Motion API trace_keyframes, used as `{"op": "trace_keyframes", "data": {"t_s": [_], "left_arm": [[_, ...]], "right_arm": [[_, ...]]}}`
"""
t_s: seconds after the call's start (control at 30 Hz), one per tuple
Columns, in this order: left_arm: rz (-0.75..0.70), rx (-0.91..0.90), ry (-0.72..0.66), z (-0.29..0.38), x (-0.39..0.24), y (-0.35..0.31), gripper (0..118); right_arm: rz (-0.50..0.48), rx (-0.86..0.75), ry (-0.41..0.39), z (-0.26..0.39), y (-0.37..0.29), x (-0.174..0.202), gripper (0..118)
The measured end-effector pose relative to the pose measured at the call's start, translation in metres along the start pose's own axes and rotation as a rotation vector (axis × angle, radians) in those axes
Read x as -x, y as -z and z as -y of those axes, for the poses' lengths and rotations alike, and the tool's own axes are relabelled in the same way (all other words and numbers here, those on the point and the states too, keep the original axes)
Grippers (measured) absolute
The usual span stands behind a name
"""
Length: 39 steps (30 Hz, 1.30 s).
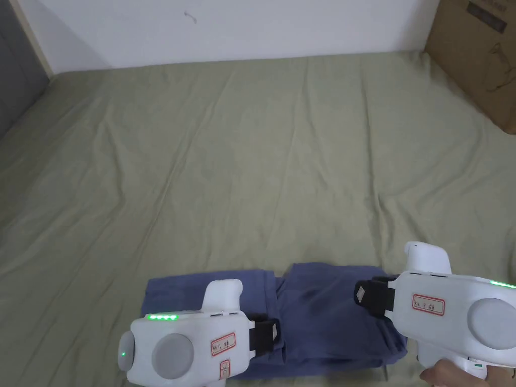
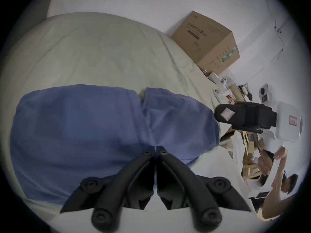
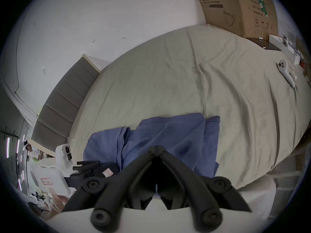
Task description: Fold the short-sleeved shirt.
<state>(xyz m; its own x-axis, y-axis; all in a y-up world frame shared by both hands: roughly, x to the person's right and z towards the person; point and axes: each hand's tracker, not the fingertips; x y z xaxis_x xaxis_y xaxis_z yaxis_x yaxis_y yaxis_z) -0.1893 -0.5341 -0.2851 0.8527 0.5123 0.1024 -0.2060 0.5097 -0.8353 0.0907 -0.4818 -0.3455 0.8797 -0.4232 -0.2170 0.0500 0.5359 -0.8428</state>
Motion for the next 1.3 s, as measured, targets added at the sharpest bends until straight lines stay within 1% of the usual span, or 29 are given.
{"op": "trace_keyframes", "data": {"t_s": [0.13, 0.27, 0.33, 0.4, 0.5, 0.57, 0.63, 0.67, 0.7, 0.77, 0.83, 0.87, 0.9, 1.0, 1.07, 1.1, 1.13, 1.17, 1.2, 1.23, 1.27, 1.3], "left_arm": [[0.017, 0.015, 0.018, 0.004, 0.002, -0.008, 2], [0.068, -0.081, -0.126, 0.002, 0.03, -0.044, 2], [0.082, -0.157, -0.196, 0.001, 0.056, -0.075, 2], [0.043, -0.229, -0.262, 0.002, 0.081, -0.1, 2], [0.004, -0.277, -0.376, 0.01, 0.13, -0.129, 2], [0.011, -0.281, -0.426, 0.017, 0.156, -0.14, 2], [-0.015, -0.259, -0.429, 0.026, 0.173, -0.143, 4], [-0.043, -0.256, -0.426, 0.031, 0.177, -0.143, 10], [-0.041, -0.255, -0.428, 0.036, 0.171, -0.143, 20], [0.02, -0.264, -0.514, 0.046, 0.178, -0.138, 67], [0.114, -0.25, -0.576, 0.052, 0.193, -0.122, 106], [0.139, -0.254, -0.587, 0.055, 0.194, -0.116, 114], [0.149, -0.262, -0.594, 0.056, 0.193, -0.109, 115], [0.187, -0.314, -0.623, 0.055, 0.183, -0.099, 115], [0.258, -0.32, -0.645, 0.052, 0.18, -0.089, 115], [0.313, -0.28, -0.656, 0.049, 0.192, -0.081, 114], [0.372, -0.237, -0.68, 0.045, 0.195, -0.073, 93], [0.389, -0.228, -0.695, 0.044, 0.196, -0.068, 39], [0.372, -0.242, -0.717, 0.044, 0.197, -0.065, 11], [0.261, -0.215, -0.723, 0.039, 0.197, -0.065, 11], [0.196, -0.211, -0.711, 0.039, 0.196, -0.063, 11], [0.249, -0.198, -0.692, 0.039, 0.202, -0.065, 11]], "right_arm": [[-0.007, -0.011, -0.008, -0.002, -0.005, 0.002, 0], [-0.006, -0.019, -0.01, -0.003, -0.008, 0.002, 0], [-0.003, -0.021, -0.012, -0.003, -0.009, 0.004, 0], [-0.001, -0.021, -0.015, -0.003, -0.008, 0.006, 0], [-0.012, -0.015, -0.016, -0.003, -0.003, 0.011, 0], [-0.016, -0.006, -0.026, -0.002, 0.001, 0.017, 0], [-0.018, 0.007, -0.05, -0.001, 0.004, 0.026, 0], [-0.021, 0.012, -0.06, -0.001, 0.006, 0.03, 0], [-0.024, 0.016, -0.068, 0.0, 0.008, 0.034, 0], [-0.03, 0.029, -0.08, 0.001, 0.012, 0.041, 0], [-0.029, 0.039, -0.088, 0.001, 0.017, 0.049, 0], [-0.029, 0.043, -0.093, 0.001, 0.019, 0.052, 0], [-0.027, 0.046, -0.097, 0.001, 0.021, 0.055, 0], [-0.025, 0.057, -0.112, 0.0, 0.025, 0.063, 0], [-0.023, 0.063, -0.119, 0.0, 0.027, 0.067, 0], [-0.021, 0.065, -0.123, -0.001, 0.029, 0.07, 0], [-0.019, 0.067, -0.126, -0.001, 0.031, 0.072, 0], [-0.019, 0.07, -0.128, -0.001, 0.032, 0.073, 0], [-0.018, 0.073, -0.131, -0.001, 0.033, 0.075, 0], [-0.018, 0.076, -0.133, -0.001, 0.034, 0.077, 0], [-0.015, 0.081, -0.136, -0.001, 0.034, 0.079, 0], [-0.008, 0.086, -0.142, -0.001, 0.034, 0.081, 0]]}}
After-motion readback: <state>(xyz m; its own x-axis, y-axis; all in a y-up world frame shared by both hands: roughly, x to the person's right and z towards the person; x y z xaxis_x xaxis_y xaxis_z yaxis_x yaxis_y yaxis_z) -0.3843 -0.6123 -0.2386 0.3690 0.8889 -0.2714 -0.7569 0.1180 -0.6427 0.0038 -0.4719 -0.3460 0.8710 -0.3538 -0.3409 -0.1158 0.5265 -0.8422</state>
